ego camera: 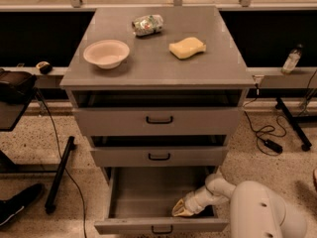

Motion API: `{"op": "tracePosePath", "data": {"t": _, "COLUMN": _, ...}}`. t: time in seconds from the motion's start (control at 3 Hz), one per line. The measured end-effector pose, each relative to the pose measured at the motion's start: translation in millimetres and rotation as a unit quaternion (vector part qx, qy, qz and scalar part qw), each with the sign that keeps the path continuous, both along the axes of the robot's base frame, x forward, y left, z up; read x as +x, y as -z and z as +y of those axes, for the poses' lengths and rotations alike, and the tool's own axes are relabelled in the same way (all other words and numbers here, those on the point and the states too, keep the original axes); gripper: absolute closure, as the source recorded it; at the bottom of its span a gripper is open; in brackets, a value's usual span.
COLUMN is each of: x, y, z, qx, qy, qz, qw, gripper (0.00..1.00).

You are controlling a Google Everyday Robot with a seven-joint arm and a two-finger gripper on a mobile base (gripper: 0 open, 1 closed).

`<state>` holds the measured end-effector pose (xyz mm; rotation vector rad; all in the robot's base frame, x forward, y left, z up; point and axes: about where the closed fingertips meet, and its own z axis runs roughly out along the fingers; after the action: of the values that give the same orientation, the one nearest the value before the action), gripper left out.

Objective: Open bottom drawer

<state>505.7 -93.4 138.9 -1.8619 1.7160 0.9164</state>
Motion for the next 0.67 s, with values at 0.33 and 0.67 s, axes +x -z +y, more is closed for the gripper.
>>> {"op": "tracePosePath", "data": {"t": 0.33, "x": -3.1, "y": -4.0, "z": -4.7, "qx": -0.004, "qy": 0.011, "qz": 0.003, "qw": 0.9999, "gripper": 1.00}}
{"op": "tracePosePath", "data": {"t": 0.67, "x": -15.8, "y": -13.1, "z": -8.4, "qx": -0.004, "qy": 0.020, "qz": 0.005, "qw": 0.9998, "gripper": 1.00}}
